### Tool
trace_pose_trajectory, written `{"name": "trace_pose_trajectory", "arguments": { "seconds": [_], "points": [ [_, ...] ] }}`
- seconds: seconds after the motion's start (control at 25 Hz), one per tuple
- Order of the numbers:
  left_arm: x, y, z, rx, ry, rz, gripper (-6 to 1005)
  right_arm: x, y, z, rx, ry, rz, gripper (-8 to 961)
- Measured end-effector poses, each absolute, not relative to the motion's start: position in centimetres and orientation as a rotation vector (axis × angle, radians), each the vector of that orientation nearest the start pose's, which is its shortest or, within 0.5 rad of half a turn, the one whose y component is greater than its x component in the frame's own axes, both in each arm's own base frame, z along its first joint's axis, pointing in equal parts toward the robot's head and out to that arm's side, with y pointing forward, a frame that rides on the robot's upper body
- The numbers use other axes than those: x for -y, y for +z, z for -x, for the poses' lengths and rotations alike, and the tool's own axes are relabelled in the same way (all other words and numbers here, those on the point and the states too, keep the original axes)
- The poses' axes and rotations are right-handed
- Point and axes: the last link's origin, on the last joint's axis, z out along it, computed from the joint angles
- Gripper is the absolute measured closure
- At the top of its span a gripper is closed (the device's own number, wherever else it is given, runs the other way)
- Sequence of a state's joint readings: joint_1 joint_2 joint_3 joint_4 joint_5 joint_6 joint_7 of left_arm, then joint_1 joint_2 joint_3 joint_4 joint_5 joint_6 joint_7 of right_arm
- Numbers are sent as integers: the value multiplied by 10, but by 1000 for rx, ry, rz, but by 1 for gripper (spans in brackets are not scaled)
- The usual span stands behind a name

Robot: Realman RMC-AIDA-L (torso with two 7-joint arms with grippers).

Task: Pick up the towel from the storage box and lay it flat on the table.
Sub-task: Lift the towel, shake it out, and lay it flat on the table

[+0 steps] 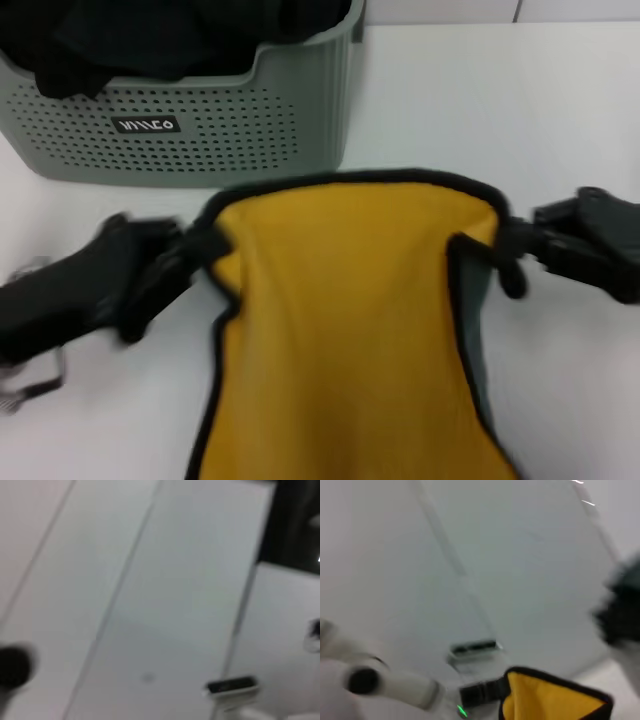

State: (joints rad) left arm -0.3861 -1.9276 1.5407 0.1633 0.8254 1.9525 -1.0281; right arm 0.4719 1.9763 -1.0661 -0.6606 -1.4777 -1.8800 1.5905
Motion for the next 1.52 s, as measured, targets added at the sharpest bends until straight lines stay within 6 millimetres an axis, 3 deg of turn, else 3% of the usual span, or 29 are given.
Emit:
{"name": "trace_pose_trajectory", "arguments": {
  "seconds": [0.08,0.12,0.16,0.48,0.96,1.52],
  "points": [
    [-257,-5,269,676,-1429,2549,985,-303,18,-219,-746,1140,2922,947],
    [-257,-5,269,676,-1429,2549,985,-308,11,-222,-772,1083,2904,947],
    [-274,-25,266,708,-1295,2568,985,-313,4,-224,-794,1031,2884,947],
    [-308,-56,263,718,-1016,2569,985,-334,-22,-239,-899,801,2777,947],
    [-336,-44,281,627,-736,2556,986,-352,-38,-258,-878,506,2714,946],
    [-345,-34,283,507,-615,2603,980,-372,-20,-249,-661,369,2686,946]
  ]
}}
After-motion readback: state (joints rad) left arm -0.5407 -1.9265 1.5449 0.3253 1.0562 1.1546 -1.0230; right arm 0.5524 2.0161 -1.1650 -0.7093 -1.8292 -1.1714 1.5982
